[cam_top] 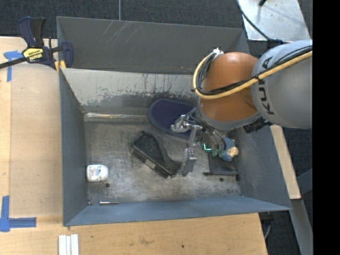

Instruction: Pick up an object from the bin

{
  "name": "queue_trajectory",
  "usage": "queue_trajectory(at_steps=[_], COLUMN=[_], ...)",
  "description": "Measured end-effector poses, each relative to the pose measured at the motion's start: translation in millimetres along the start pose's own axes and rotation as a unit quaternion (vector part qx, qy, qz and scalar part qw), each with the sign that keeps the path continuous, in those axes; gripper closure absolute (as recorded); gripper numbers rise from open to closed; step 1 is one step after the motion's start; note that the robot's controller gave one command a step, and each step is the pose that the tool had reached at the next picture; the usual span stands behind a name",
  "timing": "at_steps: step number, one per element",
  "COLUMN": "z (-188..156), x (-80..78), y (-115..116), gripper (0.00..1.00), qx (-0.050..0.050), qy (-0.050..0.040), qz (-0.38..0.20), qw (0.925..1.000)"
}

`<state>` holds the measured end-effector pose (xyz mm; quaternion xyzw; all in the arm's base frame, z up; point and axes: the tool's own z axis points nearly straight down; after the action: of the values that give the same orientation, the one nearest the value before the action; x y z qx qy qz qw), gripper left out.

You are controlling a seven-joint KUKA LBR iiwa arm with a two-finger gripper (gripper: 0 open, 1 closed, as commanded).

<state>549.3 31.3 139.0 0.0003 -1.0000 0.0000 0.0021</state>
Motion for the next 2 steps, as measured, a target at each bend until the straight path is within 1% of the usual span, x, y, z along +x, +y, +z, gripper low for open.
queue_trajectory(at_steps=[1,2], z=[54.1,56.3], x=[23.0,25.1], y=[31.4,30.9], gripper=[0.00,1.00], qx=[0.001,0.001], qy=[-0.0102,-0.0054], qz=[-0.076,-0.075], qw=[0.9971,0.9972])
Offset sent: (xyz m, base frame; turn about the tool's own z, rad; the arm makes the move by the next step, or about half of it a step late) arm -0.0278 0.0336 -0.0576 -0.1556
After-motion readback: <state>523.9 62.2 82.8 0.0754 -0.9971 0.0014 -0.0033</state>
